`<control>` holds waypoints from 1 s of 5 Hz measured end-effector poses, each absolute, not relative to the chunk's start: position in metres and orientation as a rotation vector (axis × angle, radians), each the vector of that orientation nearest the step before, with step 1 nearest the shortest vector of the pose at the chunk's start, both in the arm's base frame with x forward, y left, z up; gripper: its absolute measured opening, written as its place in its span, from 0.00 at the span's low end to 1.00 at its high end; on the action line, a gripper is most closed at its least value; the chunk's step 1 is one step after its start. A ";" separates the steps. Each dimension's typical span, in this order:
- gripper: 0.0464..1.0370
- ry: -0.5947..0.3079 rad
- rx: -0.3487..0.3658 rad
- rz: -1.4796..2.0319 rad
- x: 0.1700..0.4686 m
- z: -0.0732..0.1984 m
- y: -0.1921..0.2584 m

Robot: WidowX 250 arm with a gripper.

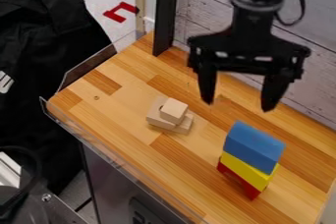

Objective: Put the blue rectangular block on top of the arch

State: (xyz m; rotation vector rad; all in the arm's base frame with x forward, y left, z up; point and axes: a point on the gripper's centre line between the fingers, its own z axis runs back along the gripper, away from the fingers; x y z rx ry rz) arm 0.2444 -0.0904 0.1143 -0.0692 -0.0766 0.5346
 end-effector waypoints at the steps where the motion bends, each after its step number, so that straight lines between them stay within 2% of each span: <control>1: 0.96 -0.043 0.012 0.739 0.253 0.102 -0.098; 3: 0.96 -0.034 0.003 1.175 0.252 0.089 -0.102; 5: 0.96 -0.015 -0.062 1.339 0.244 0.082 -0.103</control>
